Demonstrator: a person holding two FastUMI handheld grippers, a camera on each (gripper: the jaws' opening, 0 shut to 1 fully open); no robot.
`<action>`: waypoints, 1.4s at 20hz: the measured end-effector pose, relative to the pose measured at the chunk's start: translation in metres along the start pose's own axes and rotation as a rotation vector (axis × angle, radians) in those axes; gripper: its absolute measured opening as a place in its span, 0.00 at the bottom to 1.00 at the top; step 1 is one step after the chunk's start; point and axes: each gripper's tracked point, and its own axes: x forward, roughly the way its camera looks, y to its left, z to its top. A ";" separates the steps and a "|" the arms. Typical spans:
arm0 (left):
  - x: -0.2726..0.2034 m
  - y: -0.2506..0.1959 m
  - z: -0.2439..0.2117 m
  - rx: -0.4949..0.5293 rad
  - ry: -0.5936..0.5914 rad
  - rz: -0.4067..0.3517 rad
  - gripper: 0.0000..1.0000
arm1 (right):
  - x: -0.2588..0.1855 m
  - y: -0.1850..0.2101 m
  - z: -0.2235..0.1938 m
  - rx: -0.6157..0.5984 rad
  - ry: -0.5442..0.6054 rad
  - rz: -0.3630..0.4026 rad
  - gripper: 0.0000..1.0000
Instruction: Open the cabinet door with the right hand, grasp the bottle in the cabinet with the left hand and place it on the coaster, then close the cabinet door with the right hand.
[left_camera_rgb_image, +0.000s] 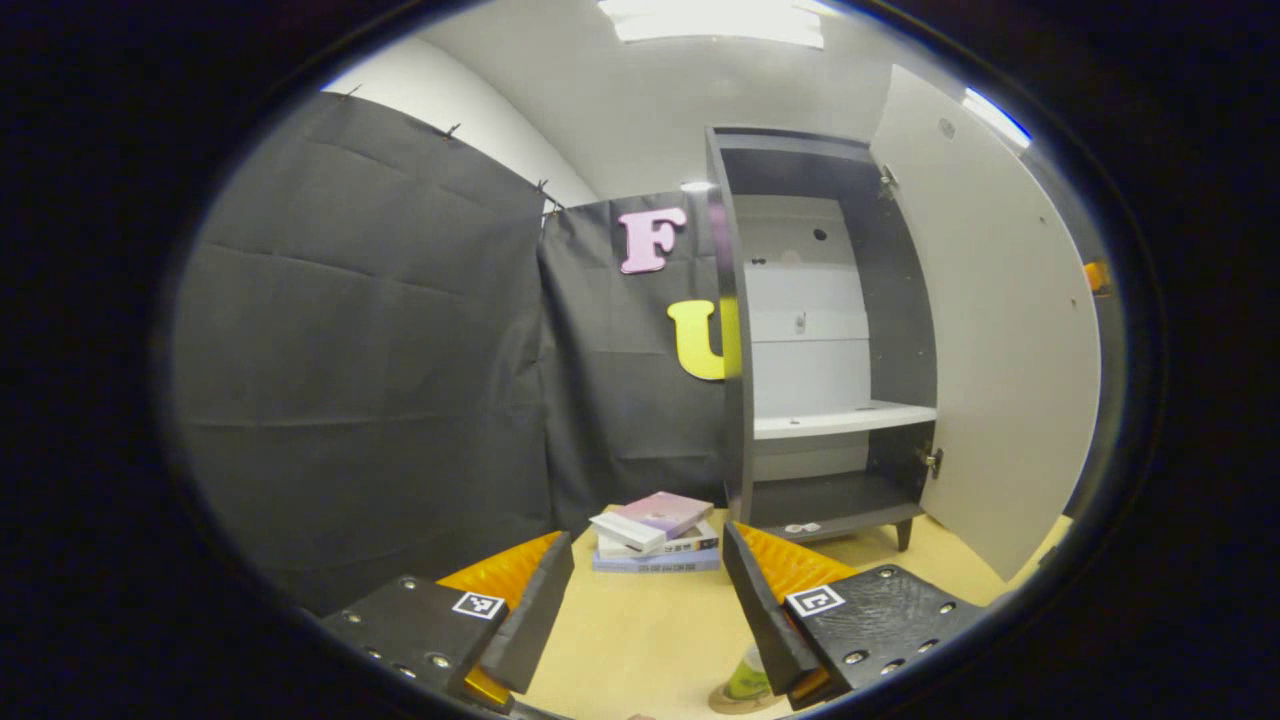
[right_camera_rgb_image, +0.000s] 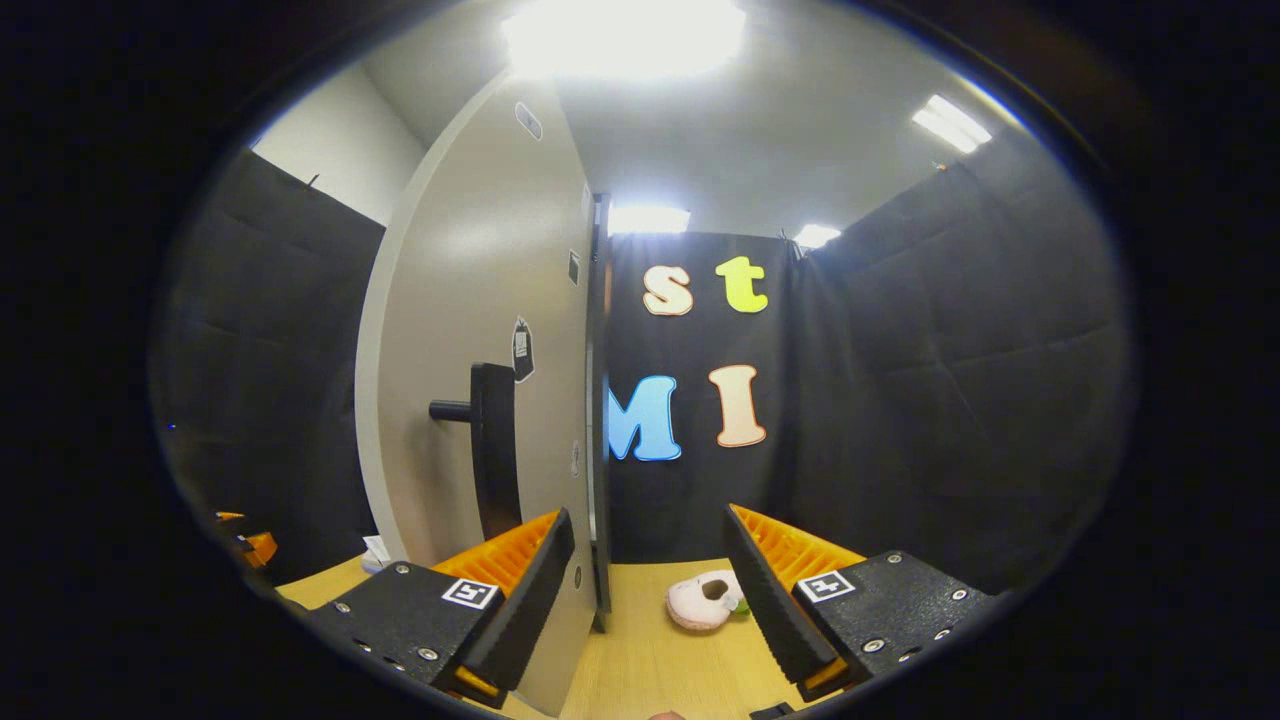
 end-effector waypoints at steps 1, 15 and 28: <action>0.001 0.005 -0.001 -0.001 0.005 0.002 0.86 | -0.002 0.010 -0.001 0.004 0.003 0.006 0.93; 0.006 0.082 -0.011 0.006 0.027 0.005 0.86 | 0.015 0.123 0.003 0.015 -0.026 0.097 0.93; 0.002 0.138 -0.010 0.022 0.019 0.031 0.90 | 0.058 0.228 -0.007 0.073 -0.011 0.207 0.94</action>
